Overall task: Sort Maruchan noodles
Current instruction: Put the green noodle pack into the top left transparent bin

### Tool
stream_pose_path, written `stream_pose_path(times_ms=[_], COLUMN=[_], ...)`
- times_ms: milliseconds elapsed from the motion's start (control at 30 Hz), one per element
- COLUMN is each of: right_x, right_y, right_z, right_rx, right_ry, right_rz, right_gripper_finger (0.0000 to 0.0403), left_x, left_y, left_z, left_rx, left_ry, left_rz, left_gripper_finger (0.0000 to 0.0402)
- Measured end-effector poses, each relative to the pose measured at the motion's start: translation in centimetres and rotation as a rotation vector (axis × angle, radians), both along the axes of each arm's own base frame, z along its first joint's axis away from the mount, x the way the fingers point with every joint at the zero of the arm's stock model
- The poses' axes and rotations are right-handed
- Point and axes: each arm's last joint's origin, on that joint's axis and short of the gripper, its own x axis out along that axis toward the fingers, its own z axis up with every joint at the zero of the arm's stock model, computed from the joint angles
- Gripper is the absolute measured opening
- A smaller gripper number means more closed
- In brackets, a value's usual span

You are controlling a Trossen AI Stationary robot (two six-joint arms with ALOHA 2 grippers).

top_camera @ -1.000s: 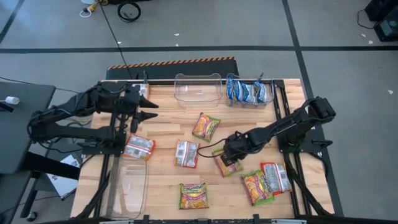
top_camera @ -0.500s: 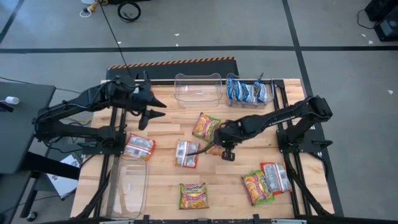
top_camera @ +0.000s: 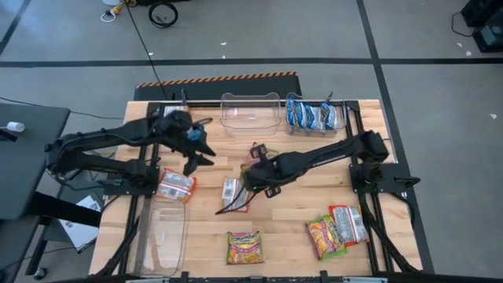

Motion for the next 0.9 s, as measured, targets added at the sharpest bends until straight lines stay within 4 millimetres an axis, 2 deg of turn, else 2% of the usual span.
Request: stream_pose_path(times_ms=[233, 333, 433, 533, 667, 800, 900], right_x=[2.9, 4.0, 4.2, 3.7, 2.2, 0.1, -1.1], right_y=[0.2, -0.3, -0.6, -0.5, 0.5, 2.2, 3.4], right_z=[-3.7, -5.1, -5.3, -3.7, 0.7, 3.9, 5.7], right_rx=[-0.086, -0.056, -0.009, 0.063, 0.314, 0.557, 0.653], right_ry=[0.040, -0.017, -0.058, -0.145, -0.307, -0.367, -0.418], right_rz=[0.145, 0.103, 0.019, -0.075, -0.185, -0.275, -0.331], right_gripper_finger=[0.0005, 0.0014, 0.0039, 0.0076, 0.0133, 0.0186, 0.0212], left_x=[0.2, 0.1, 0.5, 1.3, 2.9, 4.6, 6.0], left_y=[-1.1, -1.0, -0.8, -0.7, 0.0, 1.9, 3.6], left_z=[-4.9, -6.0, -6.8, -7.5, -8.9, -9.6, -9.0], left_rx=[0.038, 0.050, 0.027, 0.006, -0.040, -0.090, -0.245], left_ry=[0.077, 0.108, 0.115, 0.131, 0.138, 0.168, 0.157], left_rz=[0.009, 0.074, 0.108, 0.120, 0.142, 0.186, 0.197], left_gripper_finger=[0.0243, 0.0251, 0.0252, 0.0252, 0.0252, 0.0252, 0.0252])
